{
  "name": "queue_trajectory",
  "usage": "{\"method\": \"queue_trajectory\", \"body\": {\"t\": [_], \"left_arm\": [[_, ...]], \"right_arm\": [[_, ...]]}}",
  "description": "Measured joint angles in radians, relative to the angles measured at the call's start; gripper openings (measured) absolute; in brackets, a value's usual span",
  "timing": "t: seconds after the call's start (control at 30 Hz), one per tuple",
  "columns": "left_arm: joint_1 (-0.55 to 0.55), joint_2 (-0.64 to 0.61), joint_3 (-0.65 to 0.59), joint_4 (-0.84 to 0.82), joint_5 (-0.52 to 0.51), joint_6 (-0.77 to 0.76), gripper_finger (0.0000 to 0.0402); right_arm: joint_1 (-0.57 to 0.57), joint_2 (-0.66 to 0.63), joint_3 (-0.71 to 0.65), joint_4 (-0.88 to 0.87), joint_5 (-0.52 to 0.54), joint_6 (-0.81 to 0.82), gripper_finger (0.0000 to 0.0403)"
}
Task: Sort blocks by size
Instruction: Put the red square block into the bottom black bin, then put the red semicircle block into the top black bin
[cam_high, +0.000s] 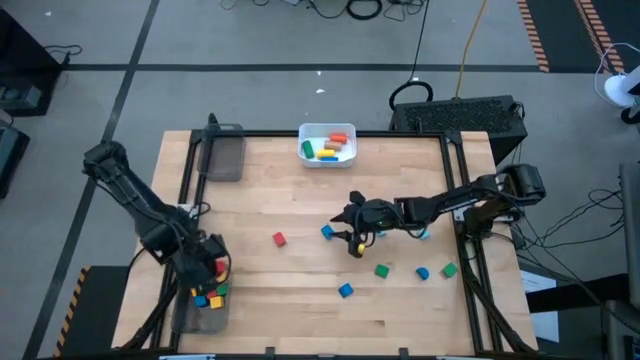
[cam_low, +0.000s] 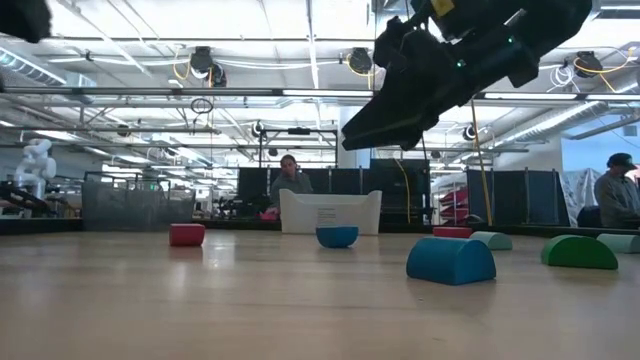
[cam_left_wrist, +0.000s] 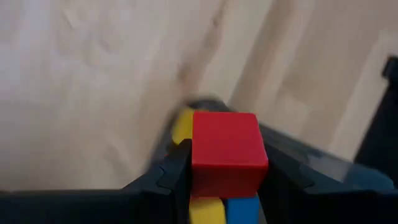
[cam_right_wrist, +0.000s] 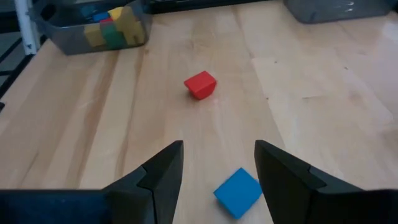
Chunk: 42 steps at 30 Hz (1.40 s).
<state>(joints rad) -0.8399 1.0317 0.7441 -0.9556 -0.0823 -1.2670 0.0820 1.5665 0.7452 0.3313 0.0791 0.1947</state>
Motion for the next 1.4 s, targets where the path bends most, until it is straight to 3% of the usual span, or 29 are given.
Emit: {"method": "queue_trajectory", "body": {"t": [0.3, 0.6, 0.8, 0.97, 1.4], "left_arm": [[-0.137, 0.002, 0.0, 0.0, 0.03, -0.09, 0.014], [-0.182, 0.063, -0.001, 0.001, 0.078, -0.168, 0.017], [-0.184, 0.124, -0.001, 0.002, 0.1, -0.213, 0.0174], [-0.181, 0.157, 0.001, -0.01, 0.11, -0.128, 0.0176], [-0.085, 0.116, -0.003, -0.067, 0.082, -0.022, 0.0177]], "right_arm": [[0.008, 0.012, 0.002, 0.001, -0.001, -0.002, 0.0185], [-0.008, 0.14, 0.002, 0.055, 0.0, 0.052, 0.0185], [-0.01, 0.173, 0.002, 0.233, -0.006, 0.026, 0.0185], [0.008, 0.173, 0.002, 0.307, -0.042, -0.048, 0.0185], [0.009, 0.173, 0.002, 0.316, -0.053, -0.032, 0.0185]]}}
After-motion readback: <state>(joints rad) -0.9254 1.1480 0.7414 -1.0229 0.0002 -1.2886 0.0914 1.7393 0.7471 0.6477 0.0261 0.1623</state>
